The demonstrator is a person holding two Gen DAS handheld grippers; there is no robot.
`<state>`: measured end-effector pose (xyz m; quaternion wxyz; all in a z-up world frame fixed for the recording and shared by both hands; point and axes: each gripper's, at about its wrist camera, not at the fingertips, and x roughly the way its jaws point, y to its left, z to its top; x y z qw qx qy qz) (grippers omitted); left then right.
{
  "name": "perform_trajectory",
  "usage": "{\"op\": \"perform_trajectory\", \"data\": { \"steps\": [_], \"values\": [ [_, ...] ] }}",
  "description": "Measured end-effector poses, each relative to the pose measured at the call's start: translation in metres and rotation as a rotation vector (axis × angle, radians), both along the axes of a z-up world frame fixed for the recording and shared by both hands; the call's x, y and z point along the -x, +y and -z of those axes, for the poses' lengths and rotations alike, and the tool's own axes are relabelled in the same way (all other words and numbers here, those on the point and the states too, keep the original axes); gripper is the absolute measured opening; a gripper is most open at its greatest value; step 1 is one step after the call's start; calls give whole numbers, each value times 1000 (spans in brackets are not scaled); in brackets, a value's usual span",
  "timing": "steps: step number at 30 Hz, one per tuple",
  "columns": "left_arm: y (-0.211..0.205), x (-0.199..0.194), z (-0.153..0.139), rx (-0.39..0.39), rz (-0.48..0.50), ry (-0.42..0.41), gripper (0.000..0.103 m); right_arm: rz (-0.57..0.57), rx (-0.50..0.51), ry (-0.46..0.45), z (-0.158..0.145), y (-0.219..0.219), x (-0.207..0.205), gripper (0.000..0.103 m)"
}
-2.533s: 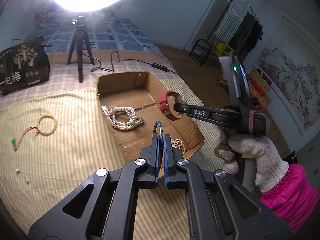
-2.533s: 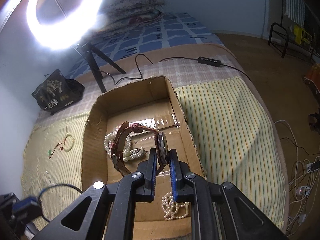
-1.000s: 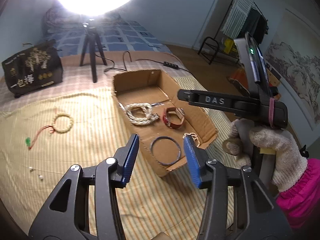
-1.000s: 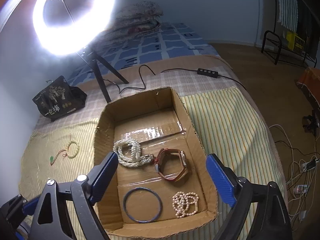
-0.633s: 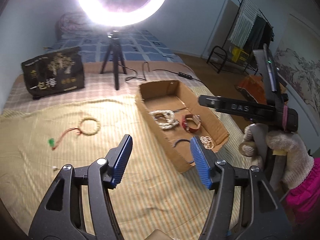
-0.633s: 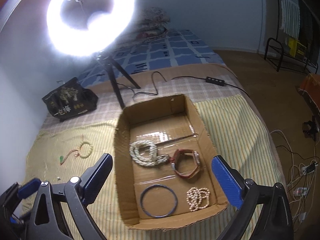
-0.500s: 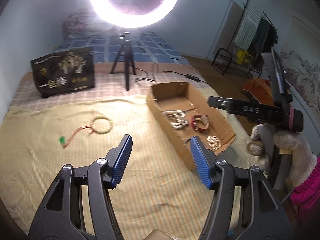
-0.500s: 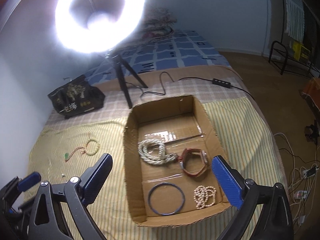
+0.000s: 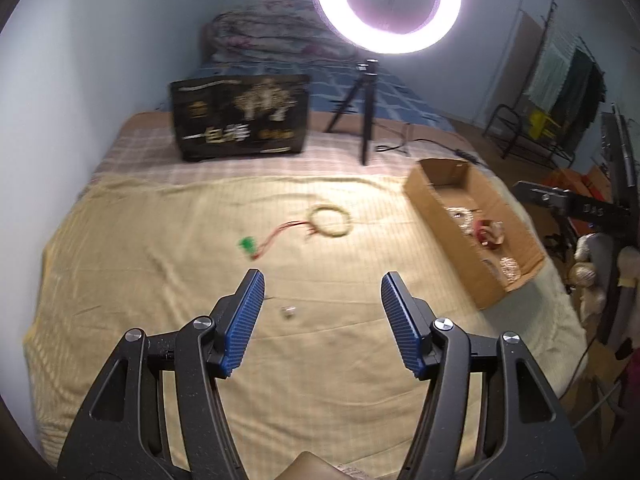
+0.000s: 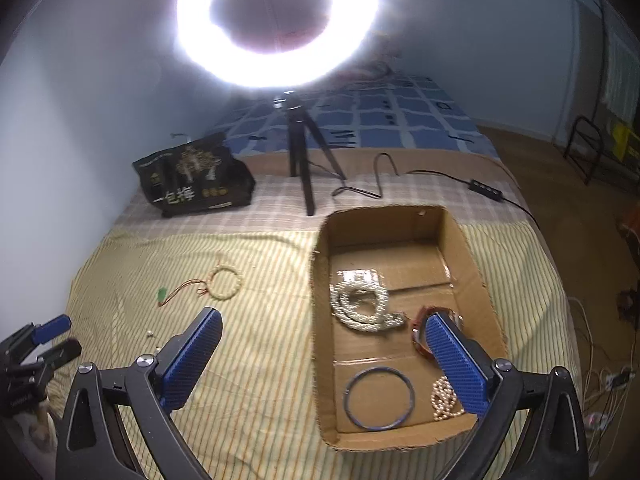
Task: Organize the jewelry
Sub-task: 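Withdraw both grippers from the box and move over the bead bracelet, then close the right gripper on the cream bead bracelet while the left gripper grasps the pearl earring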
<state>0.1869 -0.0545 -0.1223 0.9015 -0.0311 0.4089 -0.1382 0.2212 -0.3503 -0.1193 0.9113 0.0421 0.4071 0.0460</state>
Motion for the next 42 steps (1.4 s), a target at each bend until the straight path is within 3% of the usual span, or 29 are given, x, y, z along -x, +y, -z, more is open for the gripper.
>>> {"op": "perform_trajectory", "data": {
  "steps": [11,18,22,24,29,38,42],
  "values": [
    [54,10,30,-55,-64,53,63,-114,35,-1,10,51,-20,103],
    [55,7,54,-9,-25,85,63,-113,8,70,33,71,-43,101],
    [48,0,66,7,9,92,59,-101,-42,133,50,73,-59,86],
    [47,-7,73,18,11,108,44,-95,-55,155,58,74,-66,81],
    [45,-25,89,37,21,126,30,-92,-84,202,75,80,-83,67],
    [34,-48,115,0,61,131,29,-112,-92,255,99,92,-104,44],
    [31,-55,122,-16,68,127,29,-117,-96,270,106,97,-111,42]
  ]
}}
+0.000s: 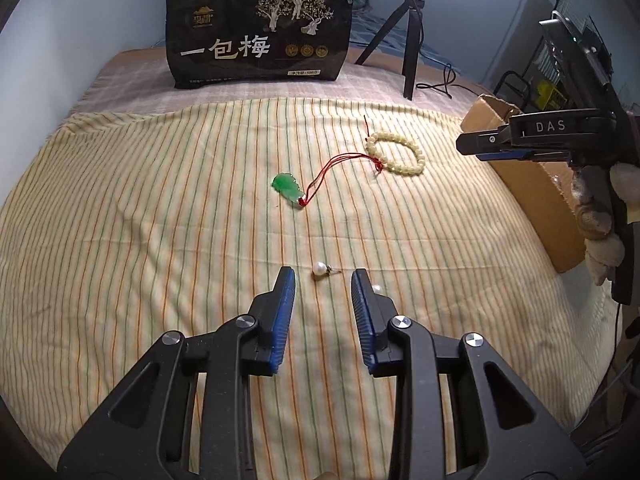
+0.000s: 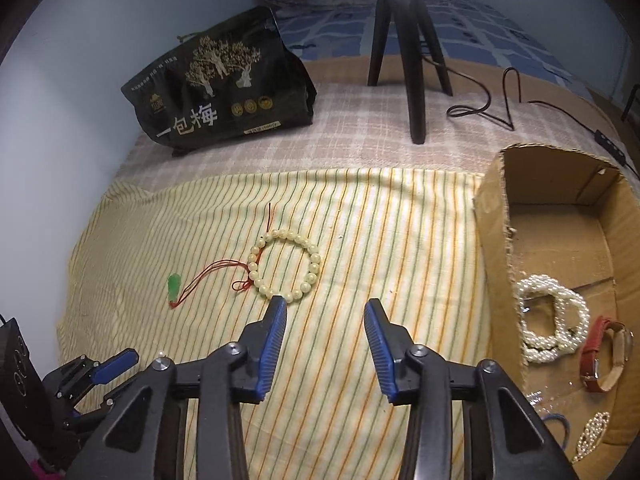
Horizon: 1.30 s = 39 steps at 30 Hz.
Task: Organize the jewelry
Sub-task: 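Close the right gripper on the cream bead bracelet while the left gripper grasps the pearl earring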
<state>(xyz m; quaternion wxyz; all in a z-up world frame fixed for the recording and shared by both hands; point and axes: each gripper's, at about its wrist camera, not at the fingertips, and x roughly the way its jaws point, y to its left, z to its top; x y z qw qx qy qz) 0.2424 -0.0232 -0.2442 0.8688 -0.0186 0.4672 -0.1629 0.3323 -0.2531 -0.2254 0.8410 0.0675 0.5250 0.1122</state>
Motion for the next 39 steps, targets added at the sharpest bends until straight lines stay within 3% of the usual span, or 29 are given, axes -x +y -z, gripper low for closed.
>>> {"op": "perform_trajectory", "data": {
  "steps": [13,22,27,33,39],
  "values": [
    [-8,-12,13,-32,35,4,22,37,-59,81,30,11,-37,39],
    [-10,-12,17,-57,44,-8,16,57,-10,77,40,22,-53,37],
    [-8,-12,18,-53,36,-13,9,43,69,63,41,33,-58,30],
    [-9,-12,16,-53,27,-9,9,28,111,46,42,43,-60,7],
    [-7,-7,11,-47,19,-5,9,16,74,30,33,40,-46,5]
  ]
}}
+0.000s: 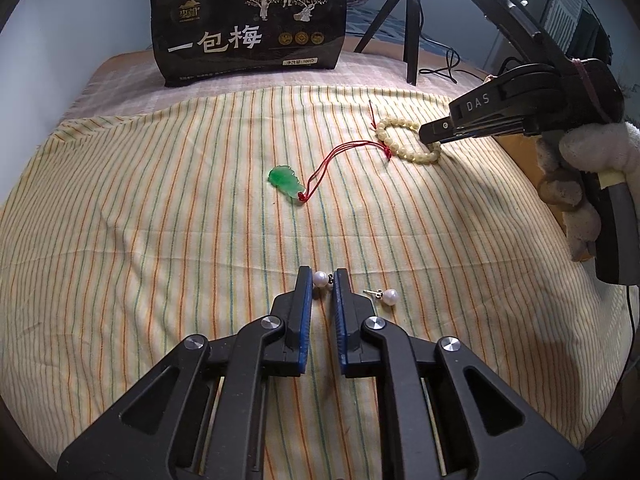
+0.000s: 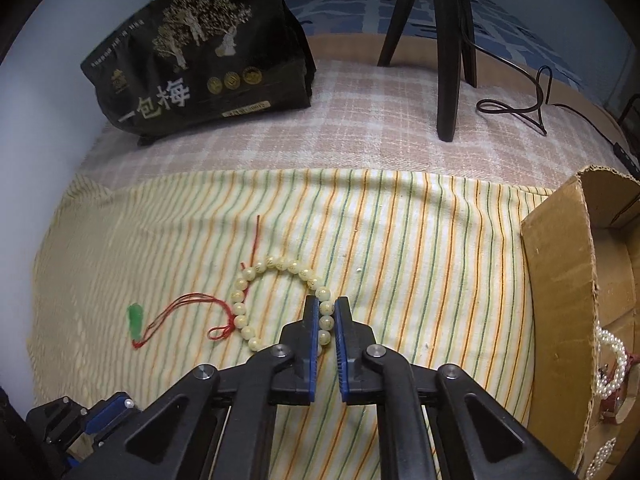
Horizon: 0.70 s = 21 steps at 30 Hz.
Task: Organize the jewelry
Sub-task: 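Close the right gripper on the cream bead bracelet while the left gripper grasps the pearl earring, then lift the bead bracelet with the right gripper and carry it into the box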
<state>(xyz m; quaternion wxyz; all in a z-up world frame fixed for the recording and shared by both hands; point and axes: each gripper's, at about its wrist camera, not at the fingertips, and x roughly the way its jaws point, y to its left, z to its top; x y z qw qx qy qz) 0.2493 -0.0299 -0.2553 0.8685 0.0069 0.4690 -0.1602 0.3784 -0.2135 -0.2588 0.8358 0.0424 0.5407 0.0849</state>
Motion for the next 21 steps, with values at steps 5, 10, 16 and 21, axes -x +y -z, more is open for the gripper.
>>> {"op": "perform_trajectory", "data": {
  "steps": [5,10,16,21],
  "values": [
    [6,7,-8,4,-13,-6,8,-18,-32,-32,-19,-4,18,5],
    [12,15,-20,12,-31,-21,8,-33,-51,-64,-35,-2,31,5],
    [17,26,-40,22,-42,-46,8,-59,-64,-96,-58,-1,51,5],
    [17,40,-61,32,-38,-75,8,-72,-71,-126,-76,-6,70,5]
  ]
}}
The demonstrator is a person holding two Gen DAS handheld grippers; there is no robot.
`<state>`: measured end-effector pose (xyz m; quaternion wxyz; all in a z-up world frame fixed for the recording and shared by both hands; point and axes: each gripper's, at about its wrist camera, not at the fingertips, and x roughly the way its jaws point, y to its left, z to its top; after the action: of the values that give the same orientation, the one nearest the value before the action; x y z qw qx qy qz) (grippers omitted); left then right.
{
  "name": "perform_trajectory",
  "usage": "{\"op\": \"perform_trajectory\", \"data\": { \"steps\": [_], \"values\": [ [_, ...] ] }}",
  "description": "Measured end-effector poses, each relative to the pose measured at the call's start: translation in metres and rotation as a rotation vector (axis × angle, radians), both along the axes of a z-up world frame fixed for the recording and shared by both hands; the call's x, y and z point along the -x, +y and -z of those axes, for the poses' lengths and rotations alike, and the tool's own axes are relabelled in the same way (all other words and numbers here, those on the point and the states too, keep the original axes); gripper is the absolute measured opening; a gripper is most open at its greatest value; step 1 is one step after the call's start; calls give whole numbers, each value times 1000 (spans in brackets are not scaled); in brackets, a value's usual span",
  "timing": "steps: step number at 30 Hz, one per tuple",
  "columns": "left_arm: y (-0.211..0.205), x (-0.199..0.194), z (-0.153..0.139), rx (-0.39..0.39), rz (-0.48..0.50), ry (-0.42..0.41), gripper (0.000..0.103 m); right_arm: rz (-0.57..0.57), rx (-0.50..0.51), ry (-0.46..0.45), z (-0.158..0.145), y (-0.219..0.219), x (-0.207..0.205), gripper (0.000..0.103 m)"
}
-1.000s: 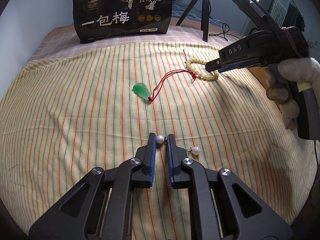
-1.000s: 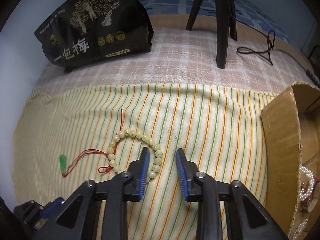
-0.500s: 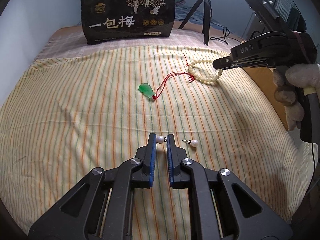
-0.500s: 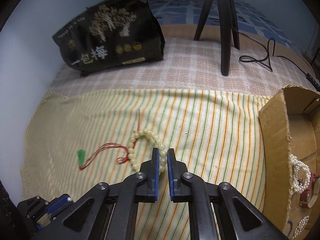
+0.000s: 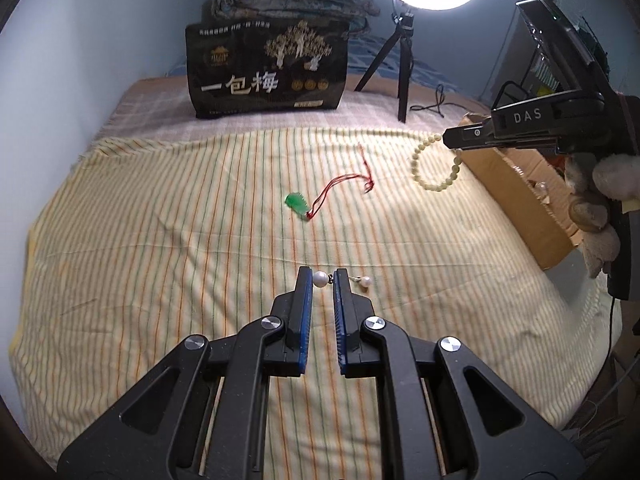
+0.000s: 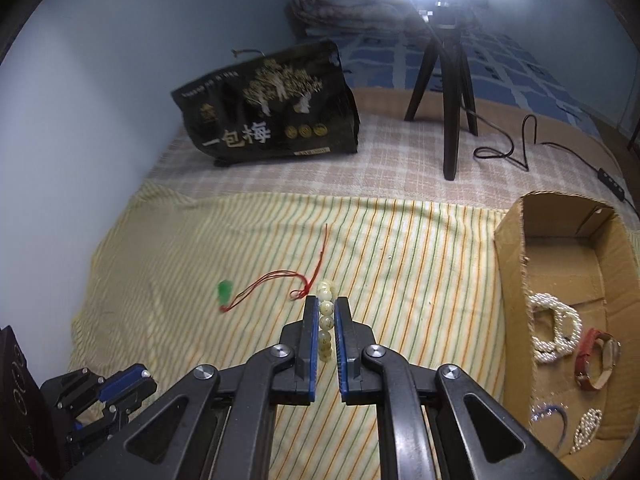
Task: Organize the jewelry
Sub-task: 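Lift the bead bracelet with the right gripper and carry it into the box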
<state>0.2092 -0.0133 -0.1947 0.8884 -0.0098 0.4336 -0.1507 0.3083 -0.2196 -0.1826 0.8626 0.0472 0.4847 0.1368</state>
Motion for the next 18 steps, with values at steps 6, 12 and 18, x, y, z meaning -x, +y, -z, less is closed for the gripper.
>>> {"op": "perform_trajectory", "data": {
  "steps": [6,12,18],
  "values": [
    [-4,17,-24,12,12,-34,8,0,-10,-44,-25,-11,23,5],
    [-16,33,-48,20,36,-69,8,11,-18,-89,-49,-27,46,5],
    [-34,48,-69,29,71,-103,8,24,-20,-126,-67,-50,69,5]
  ]
}}
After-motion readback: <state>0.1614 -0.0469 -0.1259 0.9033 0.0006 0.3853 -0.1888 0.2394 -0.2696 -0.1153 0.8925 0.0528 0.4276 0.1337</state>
